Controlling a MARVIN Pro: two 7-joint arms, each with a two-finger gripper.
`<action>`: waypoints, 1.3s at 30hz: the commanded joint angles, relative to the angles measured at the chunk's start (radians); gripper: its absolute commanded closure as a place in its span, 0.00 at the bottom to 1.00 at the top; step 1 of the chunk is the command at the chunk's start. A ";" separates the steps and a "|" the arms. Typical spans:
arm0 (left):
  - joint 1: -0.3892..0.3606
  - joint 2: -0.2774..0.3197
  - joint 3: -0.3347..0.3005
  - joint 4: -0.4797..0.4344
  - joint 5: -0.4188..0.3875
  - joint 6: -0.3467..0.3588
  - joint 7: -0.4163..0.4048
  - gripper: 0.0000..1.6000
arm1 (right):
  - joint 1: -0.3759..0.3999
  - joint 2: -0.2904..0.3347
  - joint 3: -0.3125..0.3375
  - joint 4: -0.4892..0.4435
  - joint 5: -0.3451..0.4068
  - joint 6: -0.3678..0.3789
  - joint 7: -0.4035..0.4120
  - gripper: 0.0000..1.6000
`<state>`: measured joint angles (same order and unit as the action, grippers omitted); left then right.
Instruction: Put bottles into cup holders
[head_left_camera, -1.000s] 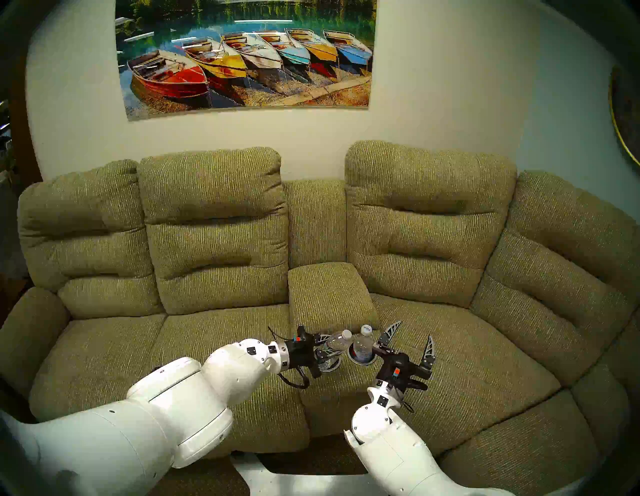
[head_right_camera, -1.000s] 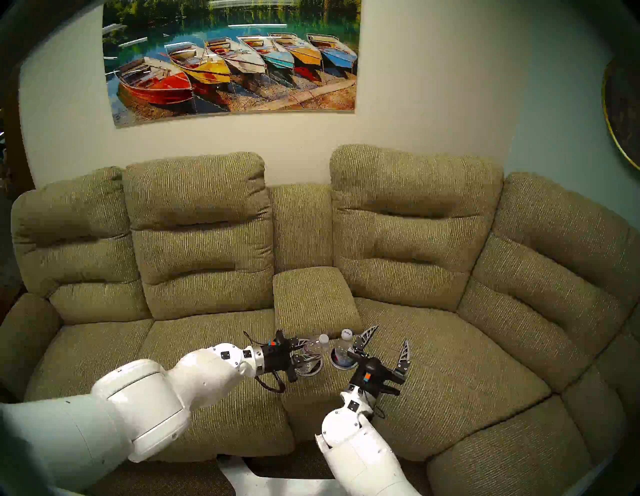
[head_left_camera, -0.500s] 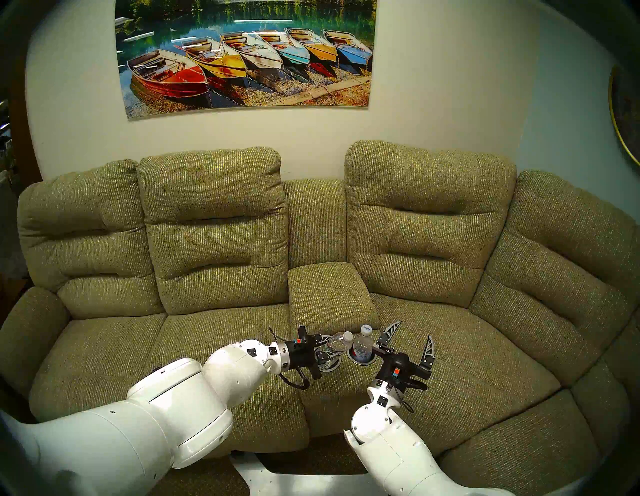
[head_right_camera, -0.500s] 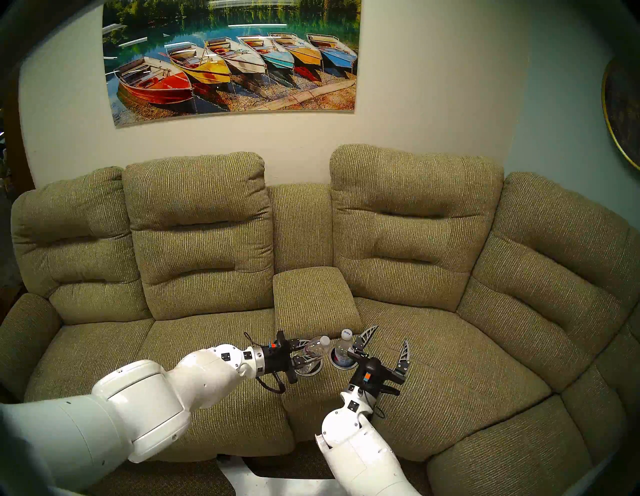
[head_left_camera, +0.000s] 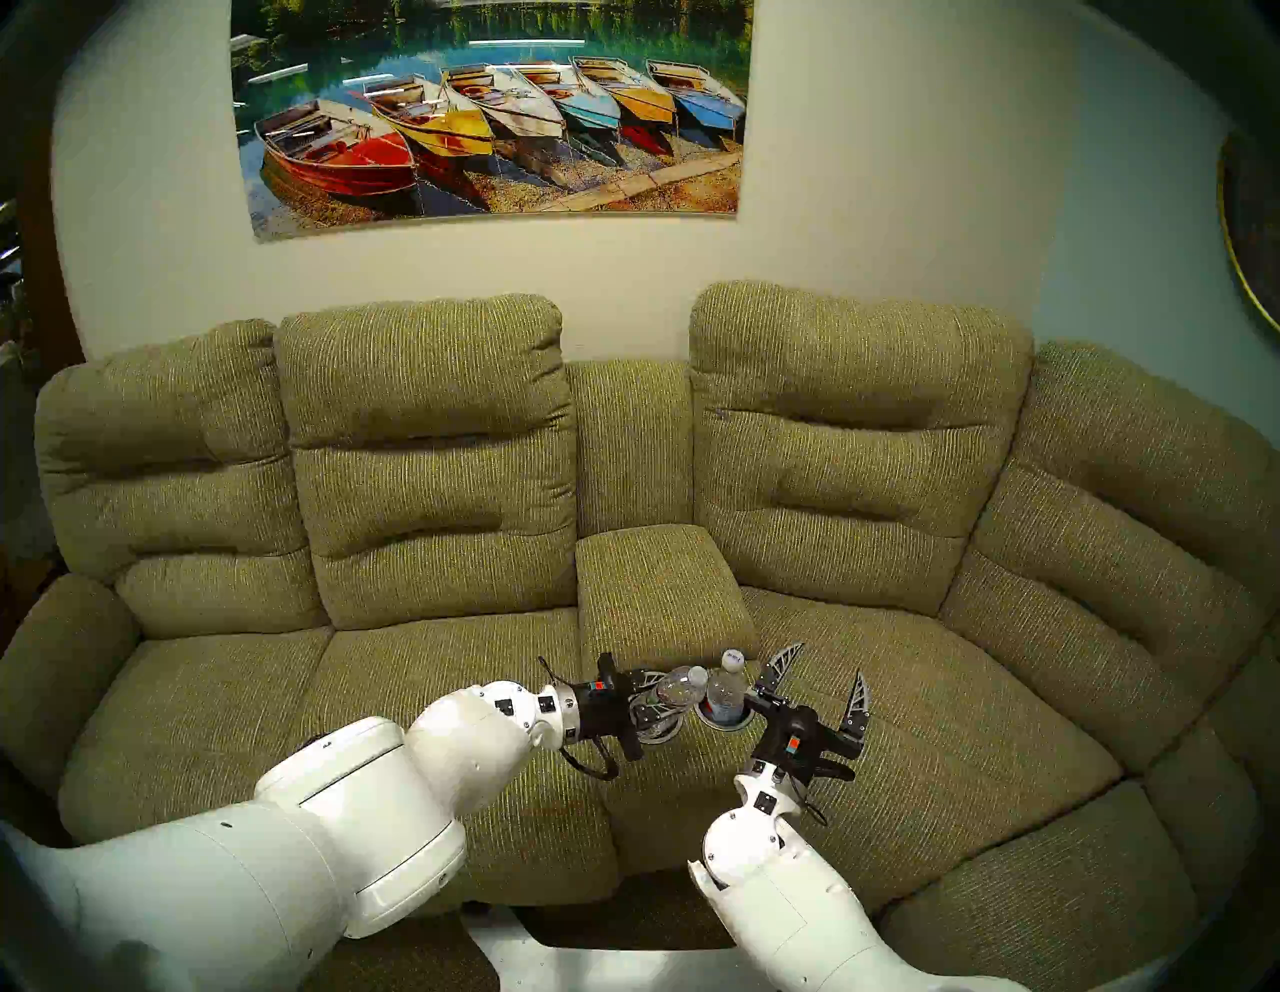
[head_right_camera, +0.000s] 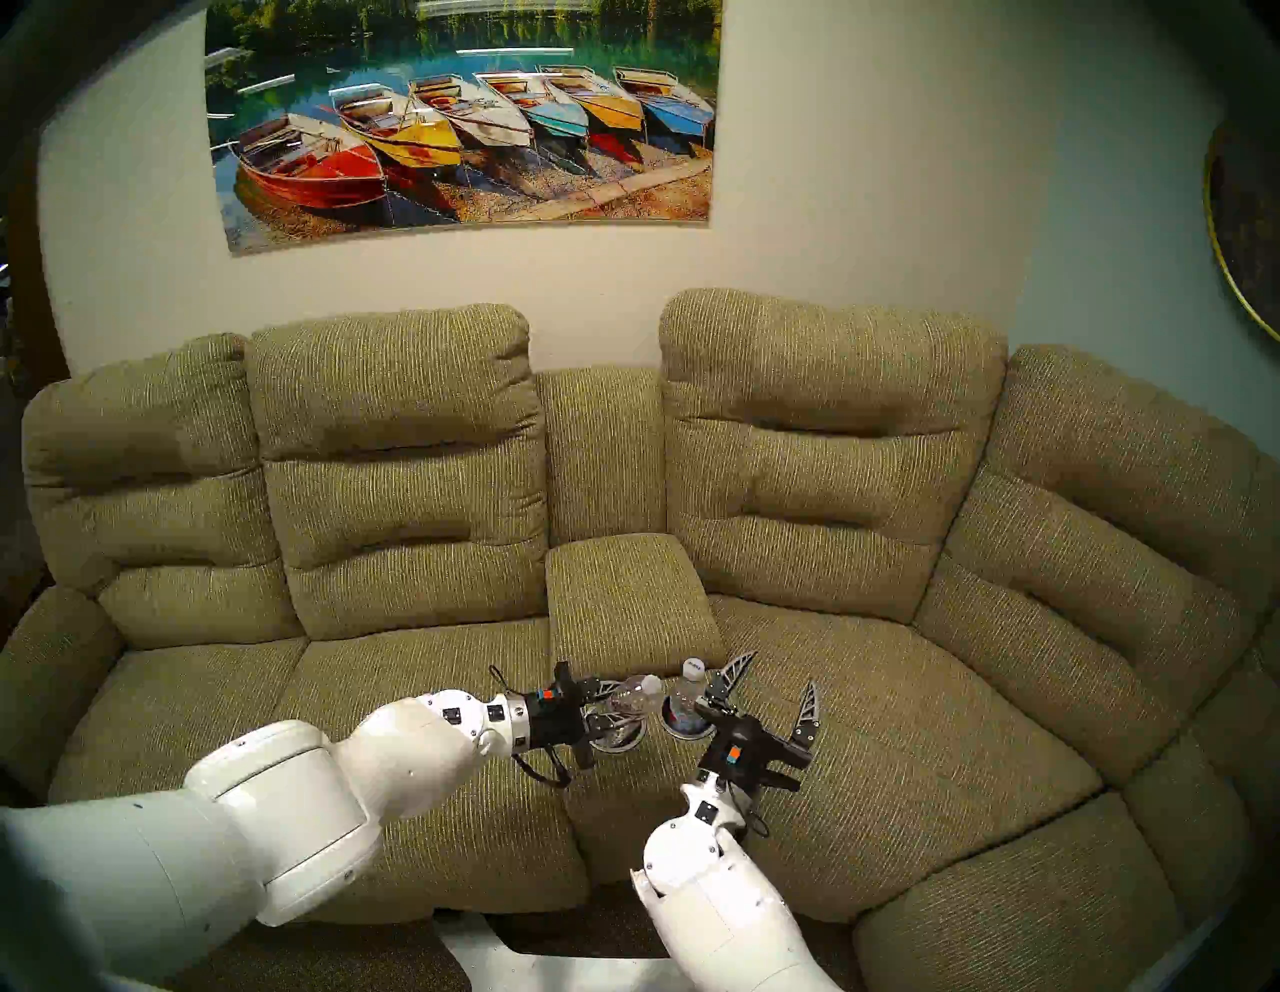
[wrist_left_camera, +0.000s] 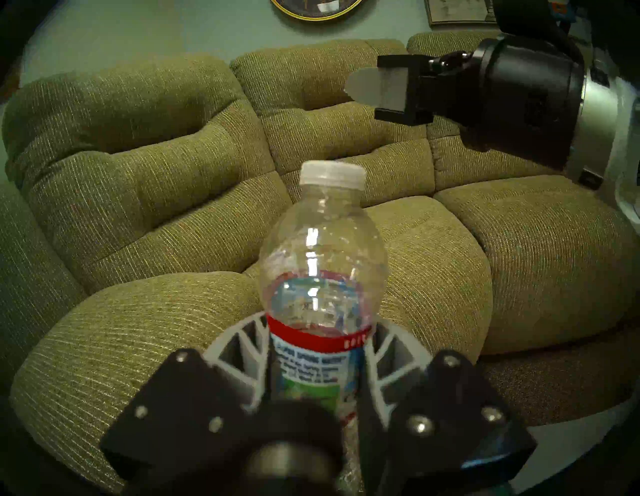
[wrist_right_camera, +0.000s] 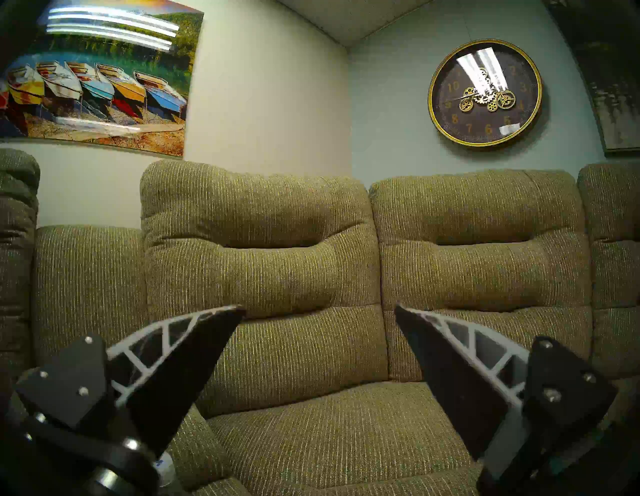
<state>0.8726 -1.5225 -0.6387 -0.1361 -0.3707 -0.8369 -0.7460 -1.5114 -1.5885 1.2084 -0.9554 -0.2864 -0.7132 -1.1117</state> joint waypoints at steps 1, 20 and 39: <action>-0.009 -0.003 0.002 -0.010 0.005 -0.024 0.006 1.00 | 0.006 0.000 0.000 -0.010 0.000 -0.002 0.000 0.00; -0.012 -0.001 0.011 -0.008 0.033 -0.050 0.030 0.00 | 0.006 0.001 0.000 -0.009 -0.001 -0.003 0.002 0.00; -0.015 0.009 0.020 -0.003 0.059 -0.067 0.054 0.08 | 0.006 0.000 0.001 -0.009 -0.002 -0.004 0.003 0.00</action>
<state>0.8719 -1.5184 -0.6182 -0.1346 -0.3135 -0.8900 -0.6984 -1.5113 -1.5885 1.2086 -0.9541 -0.2882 -0.7156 -1.1091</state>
